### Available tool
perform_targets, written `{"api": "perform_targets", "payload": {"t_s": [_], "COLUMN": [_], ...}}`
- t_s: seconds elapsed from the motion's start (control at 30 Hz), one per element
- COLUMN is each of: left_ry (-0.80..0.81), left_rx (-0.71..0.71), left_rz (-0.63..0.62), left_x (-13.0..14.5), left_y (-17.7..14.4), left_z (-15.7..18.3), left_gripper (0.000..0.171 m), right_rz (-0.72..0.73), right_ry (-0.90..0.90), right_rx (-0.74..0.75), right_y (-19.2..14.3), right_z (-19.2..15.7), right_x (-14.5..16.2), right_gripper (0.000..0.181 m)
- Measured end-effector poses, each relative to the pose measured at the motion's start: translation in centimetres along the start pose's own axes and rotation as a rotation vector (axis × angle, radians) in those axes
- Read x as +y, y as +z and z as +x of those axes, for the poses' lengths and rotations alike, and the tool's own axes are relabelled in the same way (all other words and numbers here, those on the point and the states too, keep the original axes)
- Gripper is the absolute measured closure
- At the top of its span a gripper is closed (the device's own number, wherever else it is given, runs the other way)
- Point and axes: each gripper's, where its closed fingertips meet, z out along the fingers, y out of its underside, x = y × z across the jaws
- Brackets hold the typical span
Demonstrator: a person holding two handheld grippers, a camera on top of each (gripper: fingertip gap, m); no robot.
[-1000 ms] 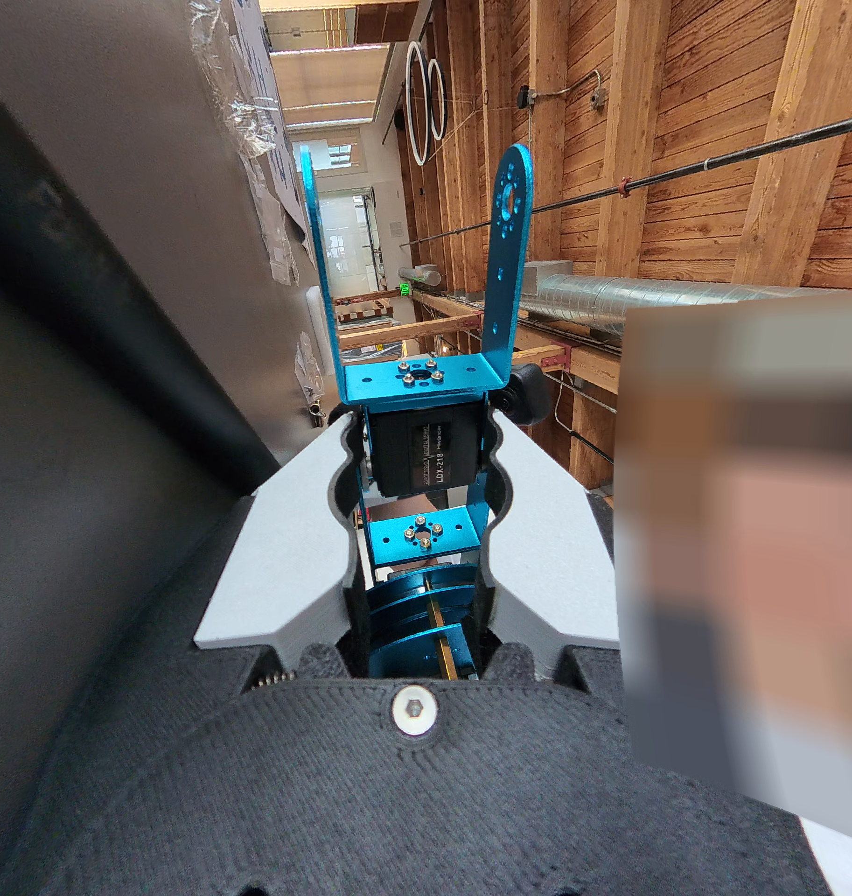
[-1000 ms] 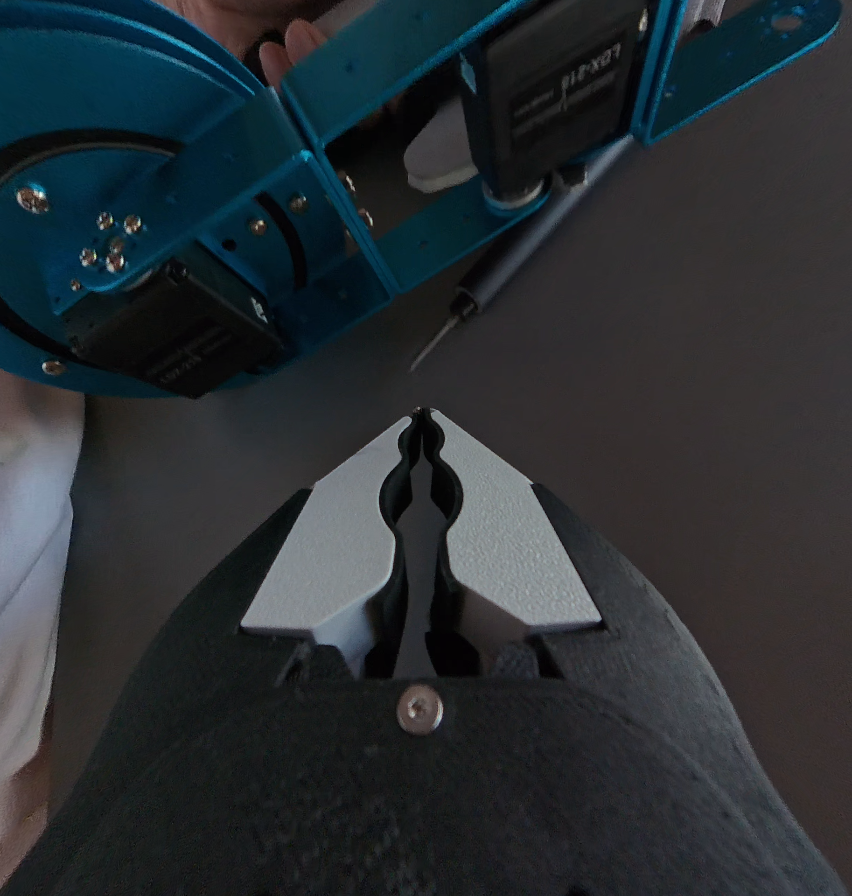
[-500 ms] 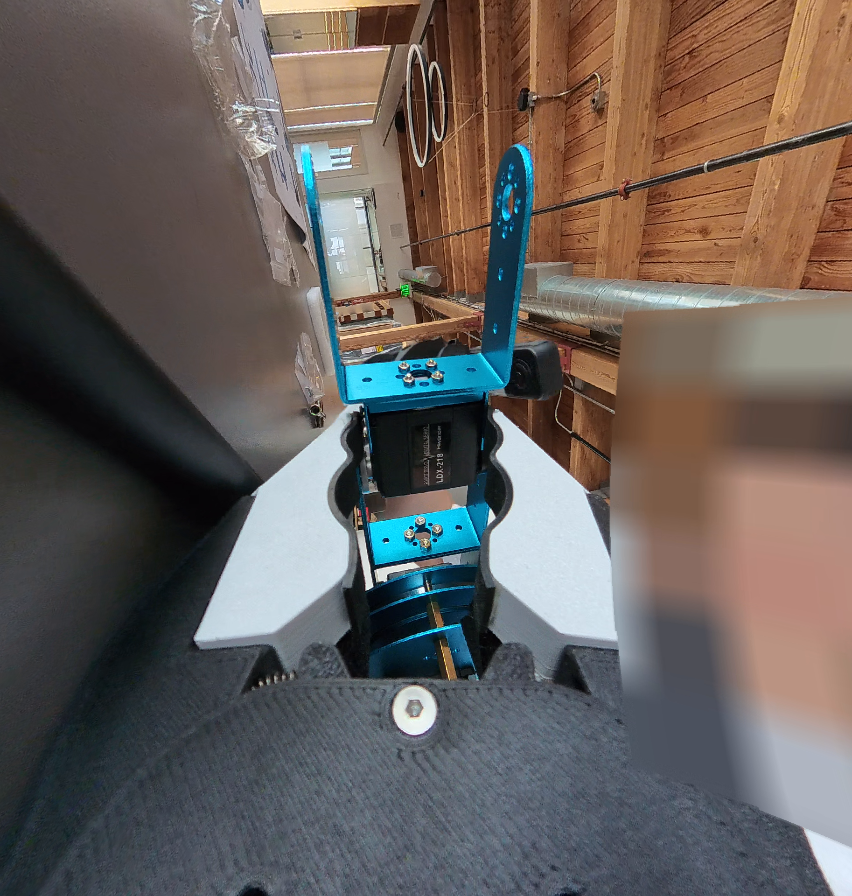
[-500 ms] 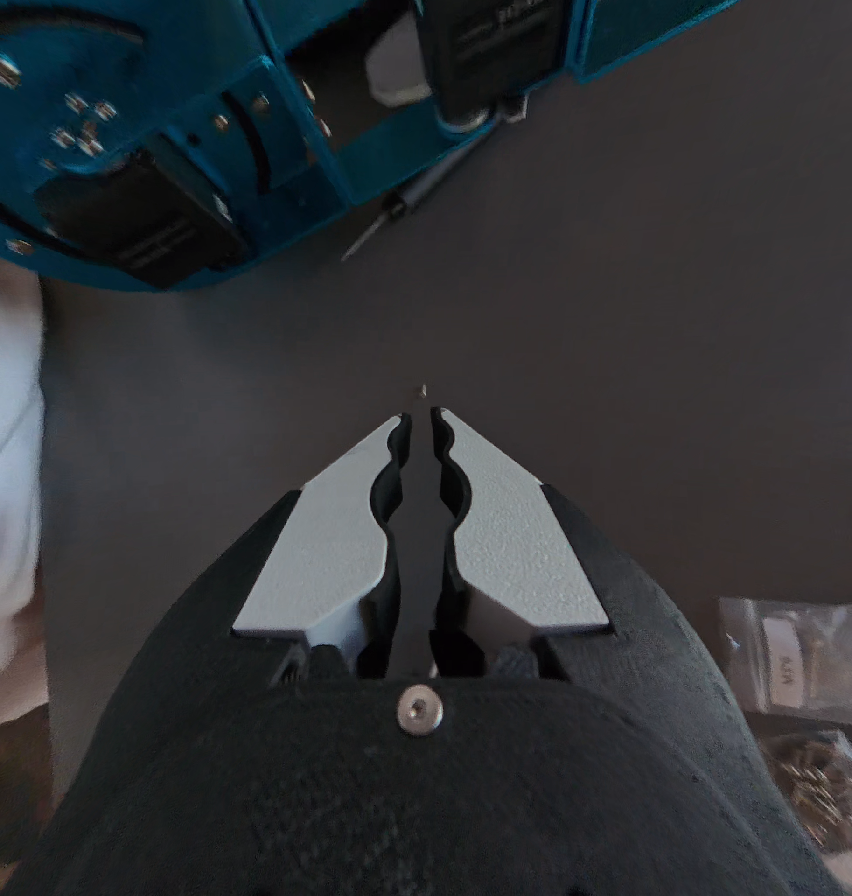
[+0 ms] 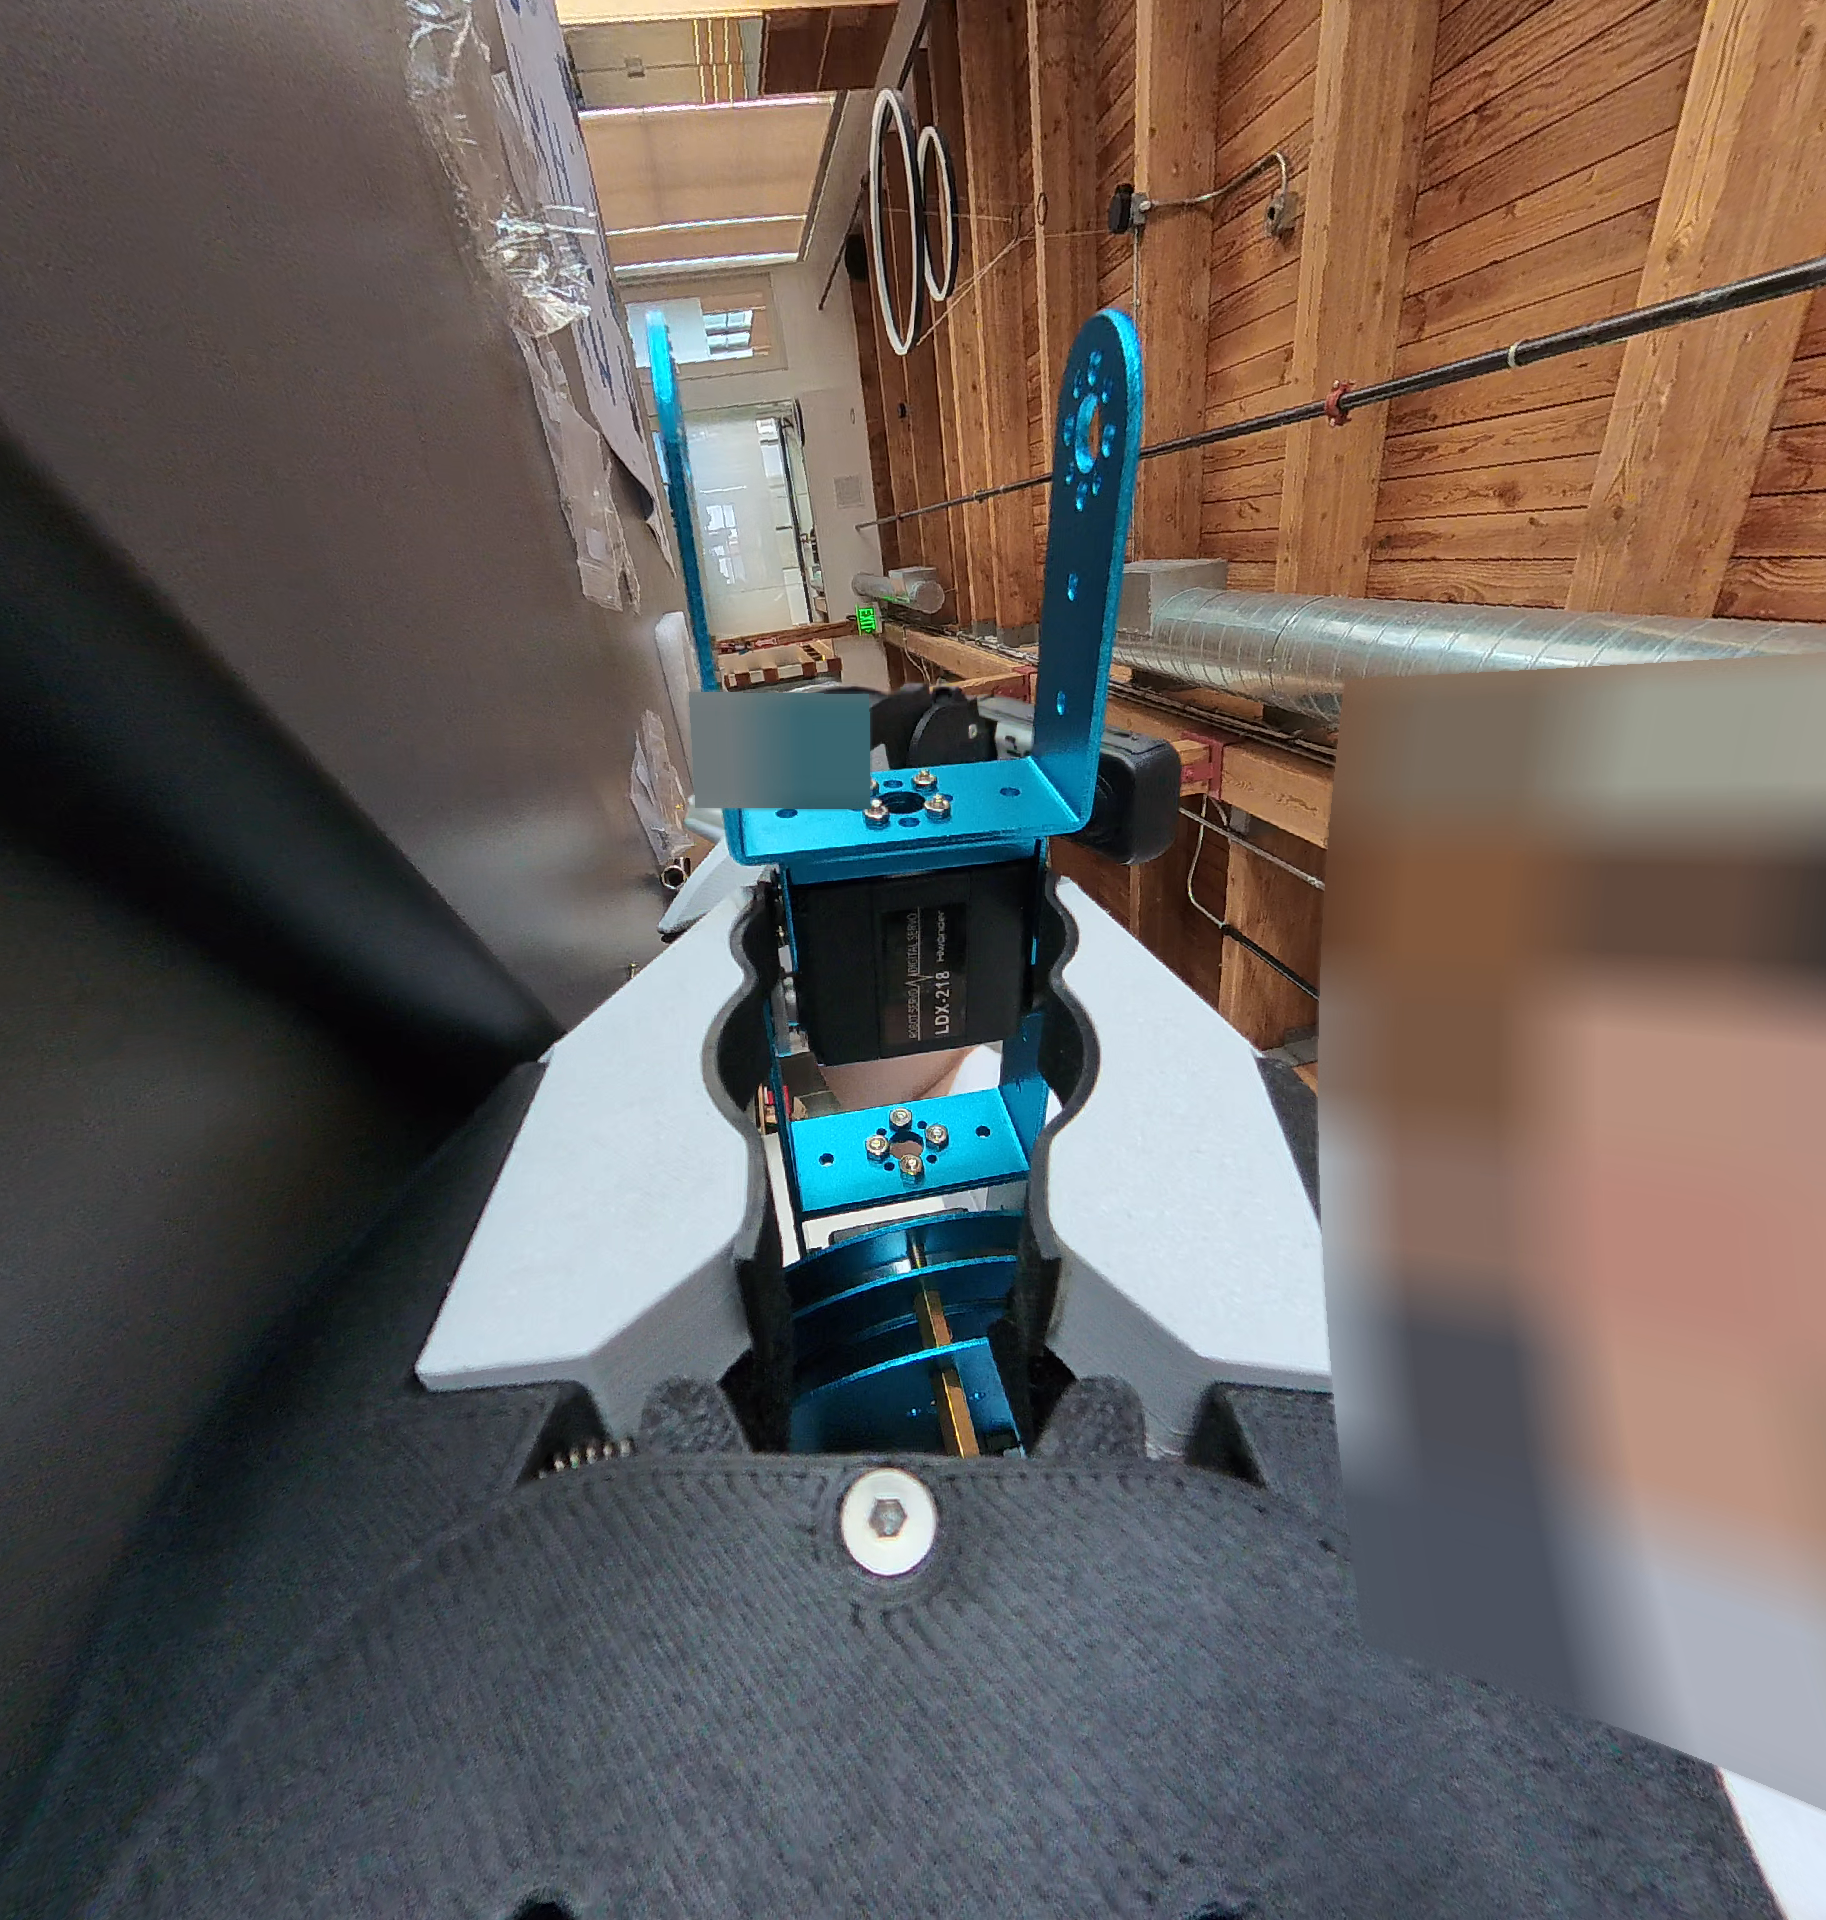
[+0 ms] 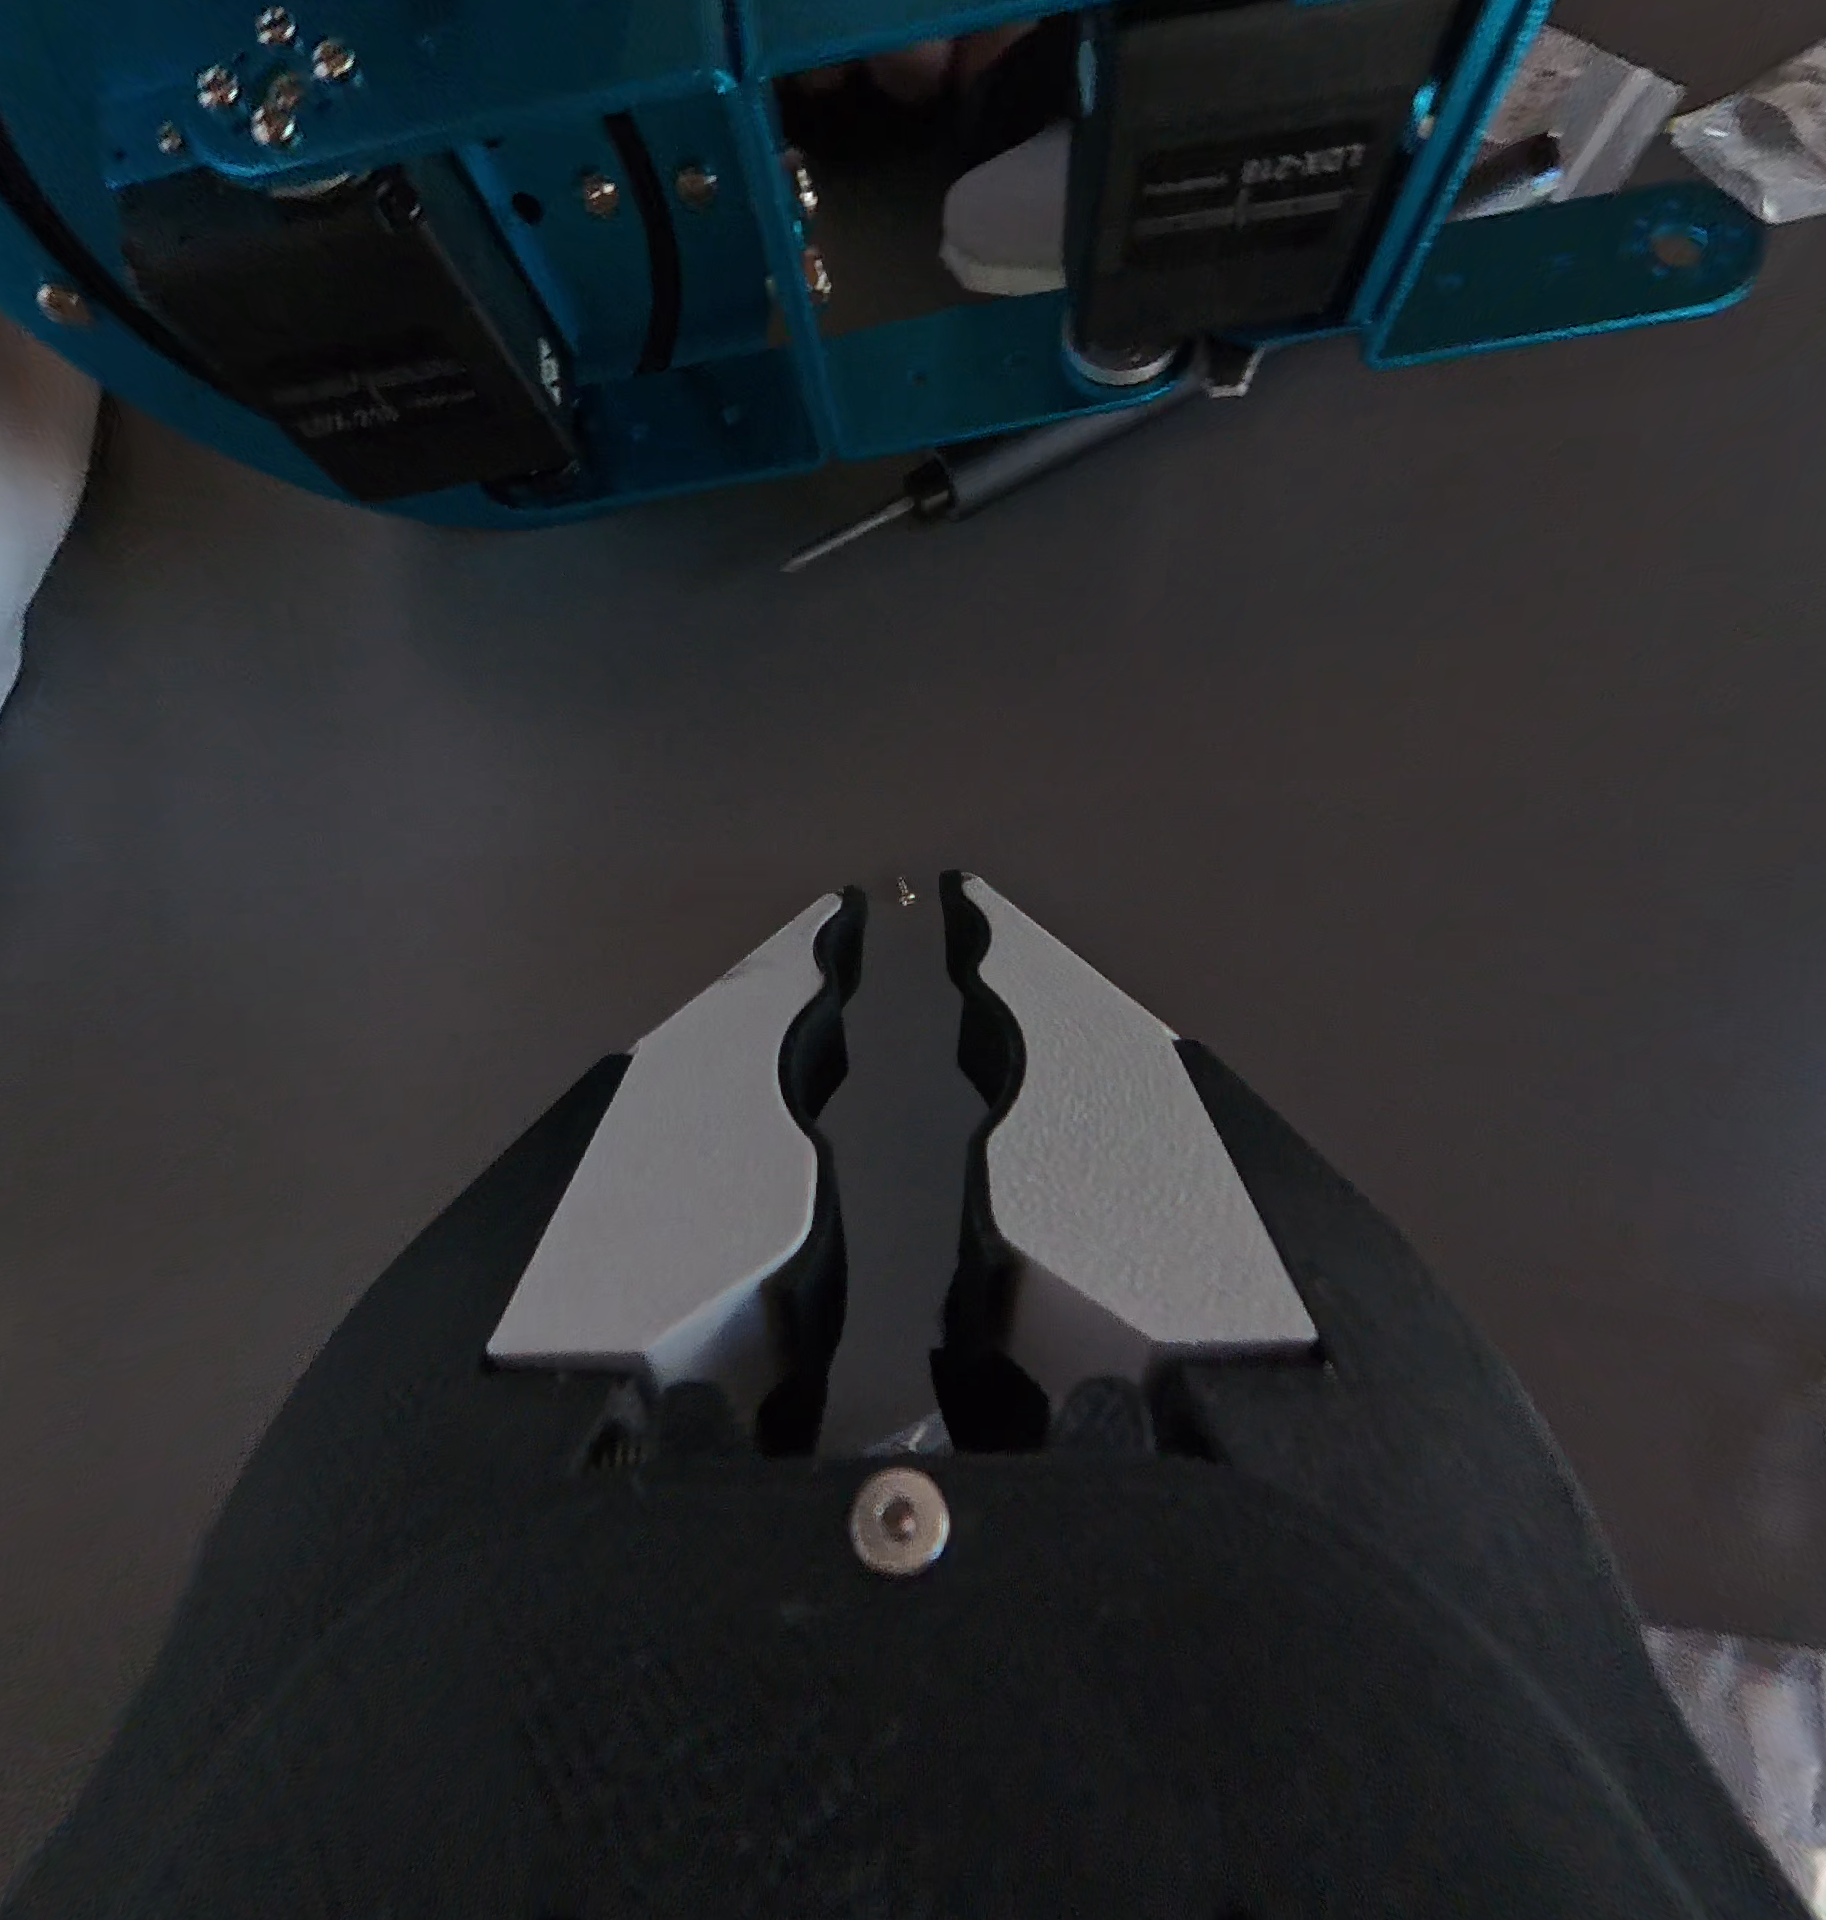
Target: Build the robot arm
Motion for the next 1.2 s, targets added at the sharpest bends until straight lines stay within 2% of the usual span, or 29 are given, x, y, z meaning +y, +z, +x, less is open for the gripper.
{"api": "perform_targets", "payload": {"t_s": [0.13, 0.3, 0.47, 0.6, 1.2], "left_ry": [0.000, 0.000, 0.000, 0.000, 0.000], "left_rx": [-0.001, -0.002, -0.002, -0.002, -0.001], "left_rz": [0.002, 0.004, 0.002, 0.001, 0.003], "left_x": [0.0, 0.0, 0.0, 0.0, 0.0], "left_y": [-0.1, -0.1, -0.1, 0.0, 0.0], "left_z": [0.0, 0.0, 0.0, 0.0, 0.0], "left_gripper": [0.122, 0.122, 0.122, 0.122, 0.122], "right_rz": [-0.022, -0.003, 0.093, 0.089, 0.086], "right_ry": [-0.005, 0.114, 0.309, 0.279, 0.208], "right_rx": [-0.111, -0.067, 0.011, 0.111, 0.040], "right_y": [0.2, 0.1, -0.1, 0.0, 0.7], "right_z": [-0.3, 0.0, -0.3, -0.2, 0.0], "right_x": [0.1, 0.4, -0.3, 0.6, 0.5], "right_gripper": [0.166, 0.167, 0.165, 0.167, 0.171]}}
